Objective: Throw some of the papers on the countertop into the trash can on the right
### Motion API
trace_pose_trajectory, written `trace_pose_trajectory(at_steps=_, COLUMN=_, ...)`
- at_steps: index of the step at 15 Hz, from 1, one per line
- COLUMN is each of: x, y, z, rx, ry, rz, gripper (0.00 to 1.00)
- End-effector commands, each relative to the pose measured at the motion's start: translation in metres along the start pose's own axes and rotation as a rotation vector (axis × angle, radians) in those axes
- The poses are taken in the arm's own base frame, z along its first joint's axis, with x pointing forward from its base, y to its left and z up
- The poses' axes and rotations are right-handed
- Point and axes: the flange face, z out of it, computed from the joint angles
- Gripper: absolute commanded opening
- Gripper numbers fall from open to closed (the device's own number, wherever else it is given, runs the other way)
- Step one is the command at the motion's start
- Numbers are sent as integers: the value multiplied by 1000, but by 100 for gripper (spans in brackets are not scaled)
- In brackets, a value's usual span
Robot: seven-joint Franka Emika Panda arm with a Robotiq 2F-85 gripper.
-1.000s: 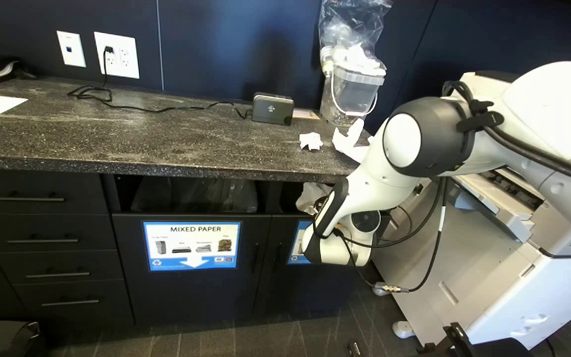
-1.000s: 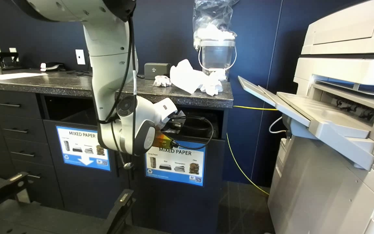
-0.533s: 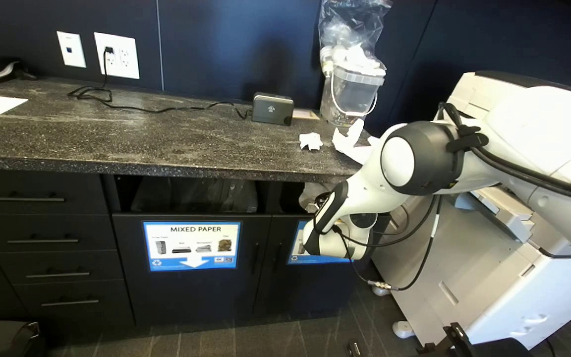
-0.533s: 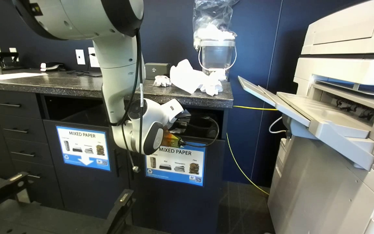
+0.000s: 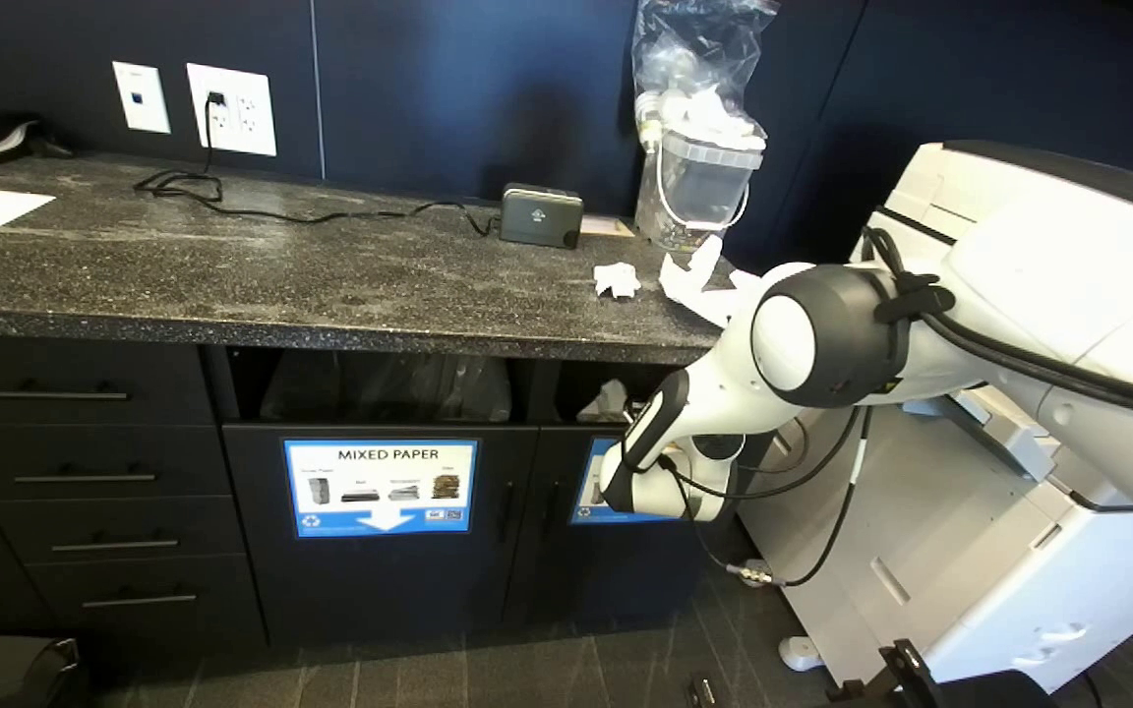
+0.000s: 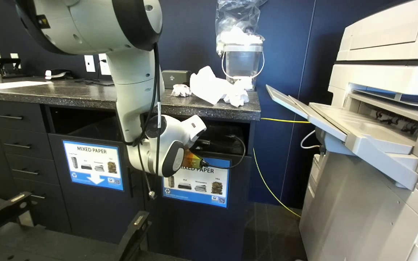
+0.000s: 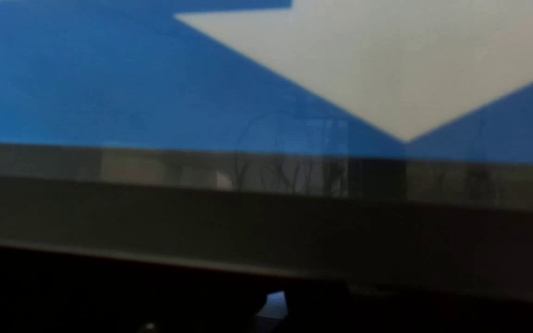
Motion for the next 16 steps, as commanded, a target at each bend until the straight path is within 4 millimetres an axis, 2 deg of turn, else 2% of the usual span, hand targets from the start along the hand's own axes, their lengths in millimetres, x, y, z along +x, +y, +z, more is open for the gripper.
trace_pose_trajectory(at_steps=1, x=6, y=-2, z=11, rx=6, ry=17, rz=-10, gripper=61)
trace_pose_trajectory(at_steps=6, x=-2, y=-7, z=6, rx=2, ry=43, rz=-12, gripper=98)
trace_pose_trajectory(at_steps=12, x=-24, y=-18, z=-18, rx=-13, ry=135, rz=-31, gripper=100)
trace_pose_trajectory(at_steps=16, x=-31, y=-24, z=-44, rx=-55, ry=231, rz=-28, gripper=100)
